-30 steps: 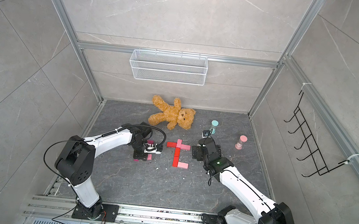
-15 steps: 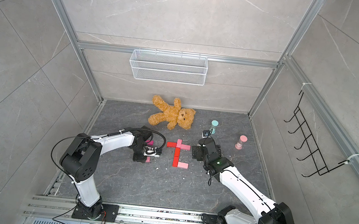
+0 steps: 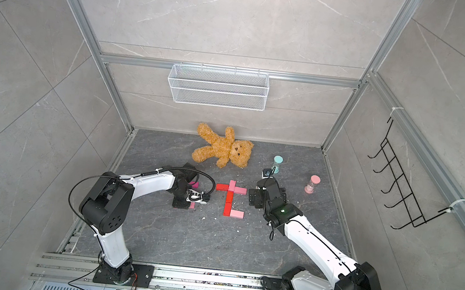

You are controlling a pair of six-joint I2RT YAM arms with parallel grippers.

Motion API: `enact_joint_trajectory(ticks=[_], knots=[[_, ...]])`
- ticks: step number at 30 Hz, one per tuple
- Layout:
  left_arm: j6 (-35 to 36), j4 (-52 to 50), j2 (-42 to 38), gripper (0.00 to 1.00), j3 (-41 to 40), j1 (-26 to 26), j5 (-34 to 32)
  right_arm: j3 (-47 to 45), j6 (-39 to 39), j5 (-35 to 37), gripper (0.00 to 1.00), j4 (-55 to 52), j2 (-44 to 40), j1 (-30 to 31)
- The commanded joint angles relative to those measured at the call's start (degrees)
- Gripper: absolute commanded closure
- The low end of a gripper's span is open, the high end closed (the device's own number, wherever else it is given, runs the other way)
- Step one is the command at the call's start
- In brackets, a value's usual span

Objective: Assemble the letter t with building blocks
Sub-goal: Assemble the building block at the center of the board.

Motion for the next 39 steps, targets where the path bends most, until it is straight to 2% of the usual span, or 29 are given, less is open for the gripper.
enact_joint_trajectory(ticks=[1,20,39], knots=[[2.65,-1.70,1.46,0.87,-0.02,0.25,1.22,0.27,0.77,0.37,0.00,-0.58,-0.40,-0.14],[2.16,-7.99,2.30,0.87,3.84,0.33,2.85,0.52,0.71,0.43,0.00,-0.93,-0.28,-0.14],[0.68,-5.81,4.14,0.79,4.64,0.33,-0.59,0.35,0.69,0.42,0.00,-0.67,-0.29,-0.15]])
